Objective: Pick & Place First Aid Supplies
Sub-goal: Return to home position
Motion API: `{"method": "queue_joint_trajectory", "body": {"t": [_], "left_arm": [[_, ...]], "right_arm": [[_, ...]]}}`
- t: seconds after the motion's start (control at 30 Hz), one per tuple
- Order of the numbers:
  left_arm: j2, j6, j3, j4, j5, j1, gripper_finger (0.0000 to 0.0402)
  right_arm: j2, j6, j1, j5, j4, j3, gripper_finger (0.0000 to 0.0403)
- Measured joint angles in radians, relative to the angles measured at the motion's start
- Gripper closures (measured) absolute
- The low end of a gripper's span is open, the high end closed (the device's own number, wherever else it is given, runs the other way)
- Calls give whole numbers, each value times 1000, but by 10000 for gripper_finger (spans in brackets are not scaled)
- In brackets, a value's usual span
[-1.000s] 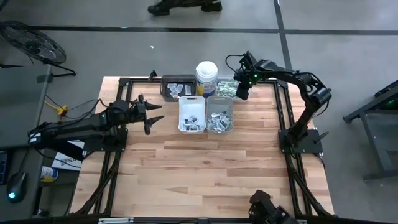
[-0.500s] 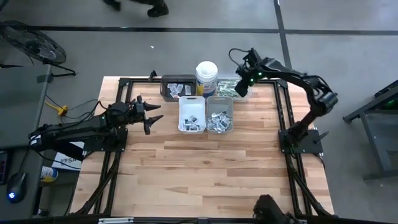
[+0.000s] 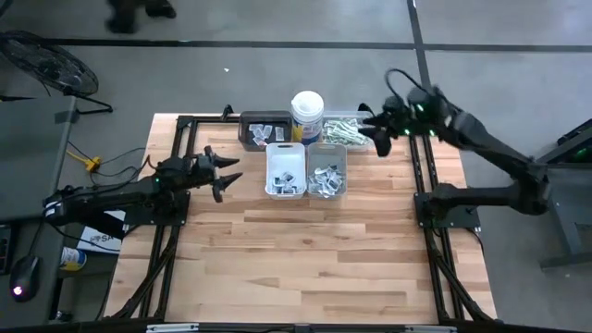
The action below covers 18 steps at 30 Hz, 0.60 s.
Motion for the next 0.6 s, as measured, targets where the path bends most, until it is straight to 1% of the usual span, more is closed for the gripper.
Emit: {"method": "queue_joint_trajectory", "body": {"t": [0.07,0.1,0.17,0.23,0.3,0.4,0.47,0.6], "left_arm": [[4,28,0,3,25,0,177],[4,35,0,-3,31,0,177],[2,42,0,27,50,0,177],[1,51,0,24,82,0,177],[3,50,0,18,115,0,177],[2,49,0,19,165,0,177],[2,34,-1,20,181,0,177],[-15,9,-1,28,184,-14,177]], "right_arm": [[-85,77,67,55,88,-71,221],[-130,122,95,66,147,-126,221],[-221,222,149,77,305,-262,221],[-302,302,208,79,476,-413,221],[-368,366,268,130,659,-560,221],[-439,415,344,257,908,-741,221],[-467,420,383,306,991,-830,221],[-509,421,433,410,1118,-956,221]]}}
